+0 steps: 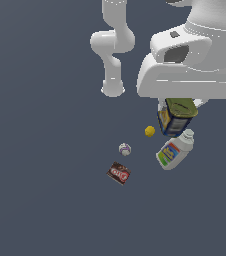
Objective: Pick up a designated object from a clutter of objects.
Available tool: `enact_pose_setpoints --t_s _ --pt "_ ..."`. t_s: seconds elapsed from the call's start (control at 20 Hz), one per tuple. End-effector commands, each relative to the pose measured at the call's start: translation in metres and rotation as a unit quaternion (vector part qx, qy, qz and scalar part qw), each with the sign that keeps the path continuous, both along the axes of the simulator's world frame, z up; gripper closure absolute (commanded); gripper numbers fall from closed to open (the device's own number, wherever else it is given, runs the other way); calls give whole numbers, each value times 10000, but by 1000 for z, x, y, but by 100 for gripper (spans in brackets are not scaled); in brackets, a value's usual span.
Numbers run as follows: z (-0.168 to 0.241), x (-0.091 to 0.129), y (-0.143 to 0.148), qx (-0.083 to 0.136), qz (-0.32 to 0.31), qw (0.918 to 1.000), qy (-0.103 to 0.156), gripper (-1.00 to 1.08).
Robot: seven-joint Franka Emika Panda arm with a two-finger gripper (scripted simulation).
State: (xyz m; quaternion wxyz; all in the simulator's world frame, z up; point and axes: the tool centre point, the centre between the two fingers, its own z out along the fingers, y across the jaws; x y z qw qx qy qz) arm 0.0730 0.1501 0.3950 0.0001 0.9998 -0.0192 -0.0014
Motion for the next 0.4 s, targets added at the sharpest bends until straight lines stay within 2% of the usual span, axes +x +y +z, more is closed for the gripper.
enact_pose_setpoints --t_s 0.0,0.35 --pt "12 1 0 2 0 10000 -15 108" --pt "19 3 0 2 0 10000 -15 108"
